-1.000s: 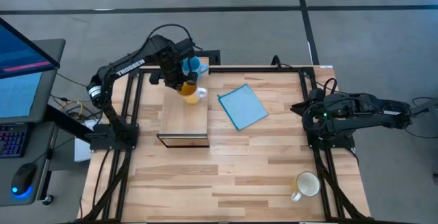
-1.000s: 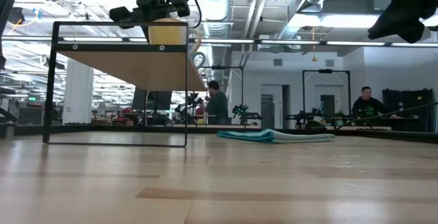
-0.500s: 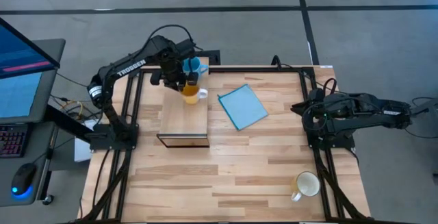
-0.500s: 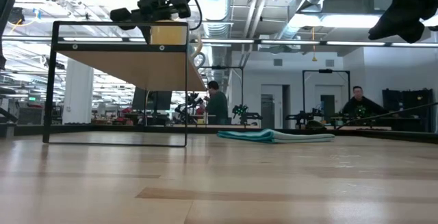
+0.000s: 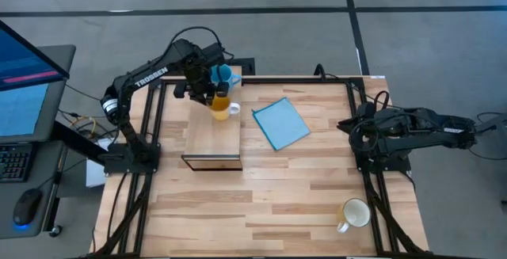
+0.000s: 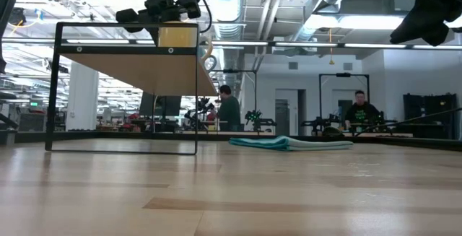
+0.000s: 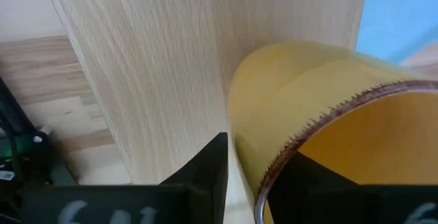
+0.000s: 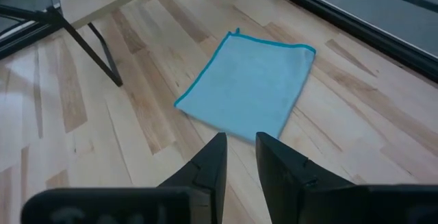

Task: Stack small to large cups/mugs on shelf
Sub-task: Put the yellow mug on the shelf

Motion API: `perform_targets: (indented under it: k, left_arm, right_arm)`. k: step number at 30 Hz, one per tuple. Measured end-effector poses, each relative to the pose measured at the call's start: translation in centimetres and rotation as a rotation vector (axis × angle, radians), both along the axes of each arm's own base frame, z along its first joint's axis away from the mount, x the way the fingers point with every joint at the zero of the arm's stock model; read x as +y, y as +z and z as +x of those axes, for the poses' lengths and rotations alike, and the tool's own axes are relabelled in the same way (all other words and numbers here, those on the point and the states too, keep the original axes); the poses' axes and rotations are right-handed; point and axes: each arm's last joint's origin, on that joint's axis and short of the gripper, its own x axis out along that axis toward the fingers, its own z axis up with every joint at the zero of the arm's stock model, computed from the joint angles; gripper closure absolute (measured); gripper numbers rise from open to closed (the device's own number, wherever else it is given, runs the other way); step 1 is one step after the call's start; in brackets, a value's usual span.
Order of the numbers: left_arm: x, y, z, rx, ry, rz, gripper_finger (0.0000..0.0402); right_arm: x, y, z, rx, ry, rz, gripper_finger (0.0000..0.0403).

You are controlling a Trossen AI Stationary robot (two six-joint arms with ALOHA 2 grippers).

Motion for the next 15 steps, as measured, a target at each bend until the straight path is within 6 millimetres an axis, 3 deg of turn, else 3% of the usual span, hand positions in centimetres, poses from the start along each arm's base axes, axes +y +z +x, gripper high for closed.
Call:
perform_targets:
  k: [10,15]
  left_arm:
    - [-0.01,0.04,-0.03,-0.003,-0.028,0.010,0.0327]
    - [0.07,0.06,0.06,-0.009,-0.015,0.020,0.0280]
  right_arm:
    - [0.00,0.01,0.00,-0.001,0.000,0.000,0.0301]
    - [0.00,0.01,0.01,-0.001,0.000,0.000,0.0301]
